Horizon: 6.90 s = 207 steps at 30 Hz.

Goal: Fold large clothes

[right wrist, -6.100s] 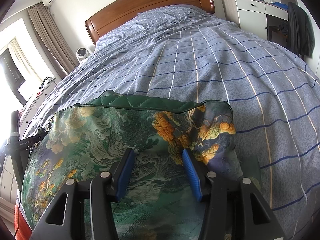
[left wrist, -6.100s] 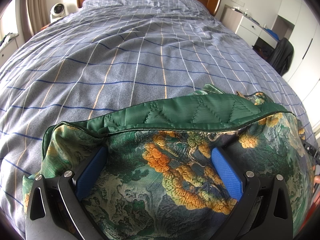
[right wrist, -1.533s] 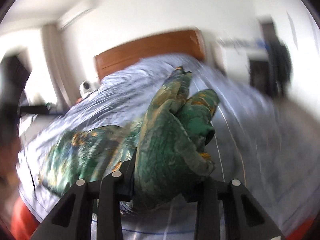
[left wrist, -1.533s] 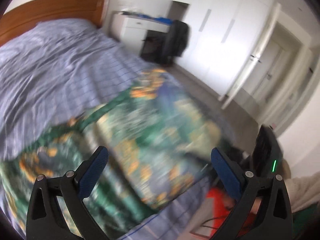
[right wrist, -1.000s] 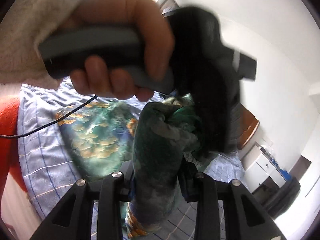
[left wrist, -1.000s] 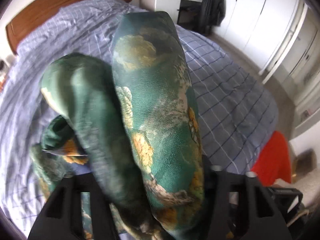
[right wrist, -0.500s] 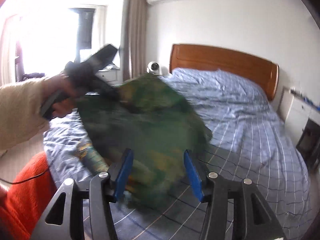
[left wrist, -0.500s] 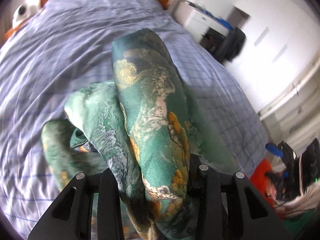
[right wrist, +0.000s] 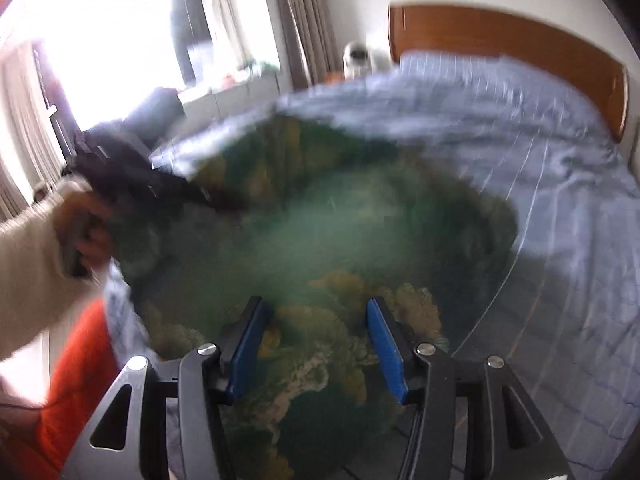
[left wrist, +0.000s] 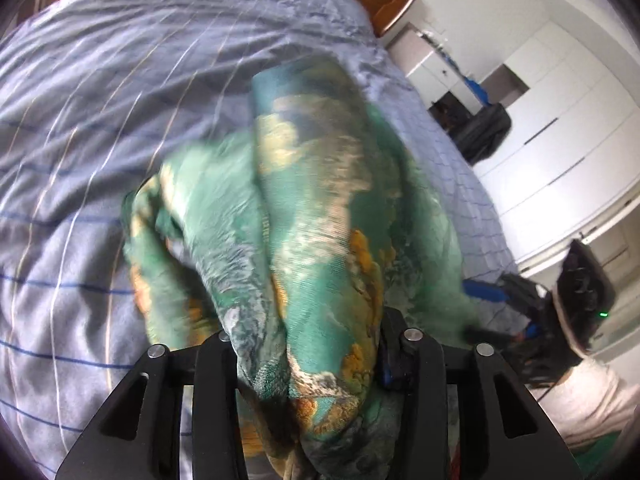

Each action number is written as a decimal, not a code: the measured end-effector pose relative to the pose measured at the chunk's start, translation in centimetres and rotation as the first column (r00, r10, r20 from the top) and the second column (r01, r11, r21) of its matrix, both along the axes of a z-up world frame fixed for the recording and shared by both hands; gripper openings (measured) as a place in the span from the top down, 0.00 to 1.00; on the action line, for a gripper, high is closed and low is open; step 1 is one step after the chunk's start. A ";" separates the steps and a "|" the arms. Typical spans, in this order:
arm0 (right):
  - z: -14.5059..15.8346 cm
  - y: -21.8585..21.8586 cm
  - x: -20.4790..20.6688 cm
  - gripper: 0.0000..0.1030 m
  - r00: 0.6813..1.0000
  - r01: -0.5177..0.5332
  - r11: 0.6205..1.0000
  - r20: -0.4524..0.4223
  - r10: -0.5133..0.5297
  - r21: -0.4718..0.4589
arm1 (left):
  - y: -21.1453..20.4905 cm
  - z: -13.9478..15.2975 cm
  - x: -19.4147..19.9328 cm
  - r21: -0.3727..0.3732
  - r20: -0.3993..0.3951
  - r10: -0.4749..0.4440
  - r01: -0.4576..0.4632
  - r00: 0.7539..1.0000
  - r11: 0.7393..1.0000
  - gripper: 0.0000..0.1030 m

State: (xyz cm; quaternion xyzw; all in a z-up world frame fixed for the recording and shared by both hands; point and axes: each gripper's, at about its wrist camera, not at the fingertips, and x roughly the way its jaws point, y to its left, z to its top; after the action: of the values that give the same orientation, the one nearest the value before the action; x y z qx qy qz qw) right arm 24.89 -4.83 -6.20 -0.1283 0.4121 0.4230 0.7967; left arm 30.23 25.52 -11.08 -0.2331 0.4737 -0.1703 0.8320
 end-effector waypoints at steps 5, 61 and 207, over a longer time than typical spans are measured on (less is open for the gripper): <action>-4.3 0.6 1.3 0.49 0.991 0.033 0.999 -0.127 -0.037 -0.035 | 1.5 -3.9 -0.7 -0.084 -0.023 0.039 -0.040 0.999 0.996 0.54; -5.2 -2.2 -2.3 0.46 0.967 0.178 0.969 -0.152 -0.205 -0.173 | 0.6 -4.5 -3.6 -0.074 0.046 0.081 -0.078 0.996 0.994 0.45; -10.1 -4.8 23.8 0.23 0.825 0.441 0.819 -0.525 -0.208 0.368 | -0.7 -4.0 11.4 -0.110 -0.007 0.116 -0.116 0.993 0.987 0.08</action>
State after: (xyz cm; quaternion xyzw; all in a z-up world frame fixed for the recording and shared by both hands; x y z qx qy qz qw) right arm 48.67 -9.65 -16.32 0.2494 0.4890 0.3819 0.7435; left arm 41.64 24.83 -15.12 -0.3058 0.4494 -0.1472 0.8264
